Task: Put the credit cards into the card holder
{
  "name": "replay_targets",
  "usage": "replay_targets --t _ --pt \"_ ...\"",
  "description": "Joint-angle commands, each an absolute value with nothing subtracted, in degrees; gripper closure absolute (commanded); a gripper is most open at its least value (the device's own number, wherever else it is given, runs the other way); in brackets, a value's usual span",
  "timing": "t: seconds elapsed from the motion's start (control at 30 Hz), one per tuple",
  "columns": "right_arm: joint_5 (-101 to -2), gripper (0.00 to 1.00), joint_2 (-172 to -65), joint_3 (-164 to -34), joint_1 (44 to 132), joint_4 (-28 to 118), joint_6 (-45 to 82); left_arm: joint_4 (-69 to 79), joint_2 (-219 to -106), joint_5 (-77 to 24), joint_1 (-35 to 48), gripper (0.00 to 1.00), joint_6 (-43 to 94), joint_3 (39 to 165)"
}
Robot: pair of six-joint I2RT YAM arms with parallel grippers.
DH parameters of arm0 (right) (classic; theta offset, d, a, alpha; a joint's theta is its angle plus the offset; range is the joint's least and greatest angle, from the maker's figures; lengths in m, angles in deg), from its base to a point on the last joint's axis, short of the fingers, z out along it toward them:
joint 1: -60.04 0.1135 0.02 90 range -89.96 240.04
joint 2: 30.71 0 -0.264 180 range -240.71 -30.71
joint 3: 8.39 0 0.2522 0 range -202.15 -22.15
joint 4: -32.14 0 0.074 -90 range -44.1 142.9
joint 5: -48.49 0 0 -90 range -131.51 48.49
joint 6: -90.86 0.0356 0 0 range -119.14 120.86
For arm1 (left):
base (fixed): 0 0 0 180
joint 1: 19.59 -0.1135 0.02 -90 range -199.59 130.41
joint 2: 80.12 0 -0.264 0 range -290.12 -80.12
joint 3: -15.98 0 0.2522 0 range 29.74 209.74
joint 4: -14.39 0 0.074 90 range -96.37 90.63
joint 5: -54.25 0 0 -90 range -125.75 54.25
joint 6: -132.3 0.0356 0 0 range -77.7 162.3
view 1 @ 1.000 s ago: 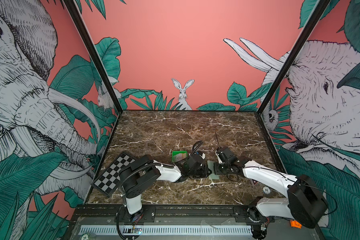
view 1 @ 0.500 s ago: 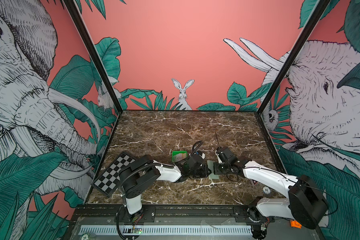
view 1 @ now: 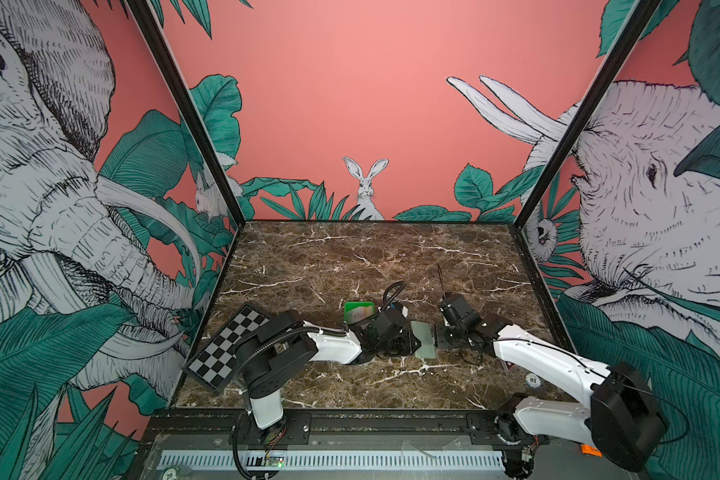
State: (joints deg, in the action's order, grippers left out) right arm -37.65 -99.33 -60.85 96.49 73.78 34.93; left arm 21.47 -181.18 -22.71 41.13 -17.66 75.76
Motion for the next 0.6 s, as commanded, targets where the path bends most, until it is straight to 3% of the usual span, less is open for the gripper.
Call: replay_targets --t 0.0,0.33,0.57 --pt "-37.46 1.00 -96.52 -62.82 96.95 76.56 34.45 20.85 -179.83 -22.93 41.49 0.75 -17.79 76.15" --pt "-37.88 1.00 -92.72 -65.62 99.58 79.91 35.00 20.45 -178.45 -22.72 41.49 0.56 -17.12 76.48" --pt "-36.67 1.00 -92.32 -68.19 101.64 81.66 35.15 21.05 -177.02 -22.53 41.40 0.48 -17.03 76.20"
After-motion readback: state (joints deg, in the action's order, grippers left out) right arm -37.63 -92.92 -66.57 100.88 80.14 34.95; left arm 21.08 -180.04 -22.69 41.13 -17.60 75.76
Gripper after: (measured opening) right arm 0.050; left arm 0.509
